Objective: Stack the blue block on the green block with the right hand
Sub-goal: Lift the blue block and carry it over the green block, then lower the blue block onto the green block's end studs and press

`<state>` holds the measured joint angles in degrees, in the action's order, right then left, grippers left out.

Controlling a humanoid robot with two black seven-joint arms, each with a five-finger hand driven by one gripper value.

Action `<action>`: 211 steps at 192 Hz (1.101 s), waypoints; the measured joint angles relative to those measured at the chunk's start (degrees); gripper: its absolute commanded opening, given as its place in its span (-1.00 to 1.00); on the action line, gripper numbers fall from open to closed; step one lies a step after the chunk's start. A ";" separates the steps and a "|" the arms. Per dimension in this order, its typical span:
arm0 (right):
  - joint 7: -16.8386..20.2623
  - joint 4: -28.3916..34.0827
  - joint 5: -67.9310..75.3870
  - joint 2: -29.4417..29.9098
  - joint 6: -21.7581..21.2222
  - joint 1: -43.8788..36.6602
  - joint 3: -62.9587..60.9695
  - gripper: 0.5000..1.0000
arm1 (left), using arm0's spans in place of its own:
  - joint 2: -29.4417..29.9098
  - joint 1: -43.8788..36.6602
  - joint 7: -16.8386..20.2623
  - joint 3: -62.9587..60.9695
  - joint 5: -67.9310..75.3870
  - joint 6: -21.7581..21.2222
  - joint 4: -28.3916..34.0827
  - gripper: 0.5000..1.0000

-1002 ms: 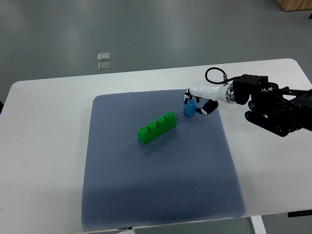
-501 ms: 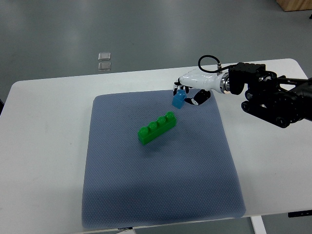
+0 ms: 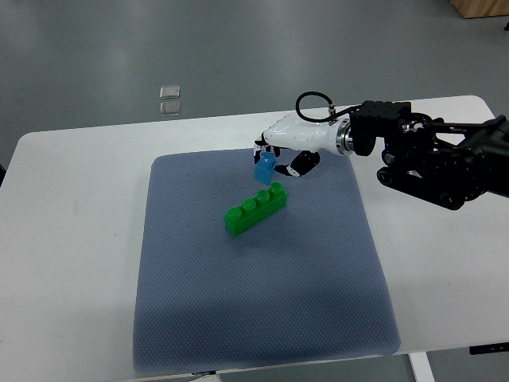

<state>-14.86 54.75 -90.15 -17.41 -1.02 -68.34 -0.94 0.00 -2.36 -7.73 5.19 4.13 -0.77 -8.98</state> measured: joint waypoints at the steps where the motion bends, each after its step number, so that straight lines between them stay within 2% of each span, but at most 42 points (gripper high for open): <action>1: 0.00 0.01 -0.11 0.01 0.00 0.00 0.01 -0.79 | 0.00 0.00 0.00 0.00 0.00 0.00 0.00 1.00; 211: -0.02 2.51 -6.12 0.18 0.90 0.71 2.32 -0.79 | 0.00 0.00 0.00 -0.01 0.00 -0.03 -0.02 1.00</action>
<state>-14.88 57.26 -96.26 -17.23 -0.12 -67.64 1.38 0.00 -2.37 -7.73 5.18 4.13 -0.80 -9.00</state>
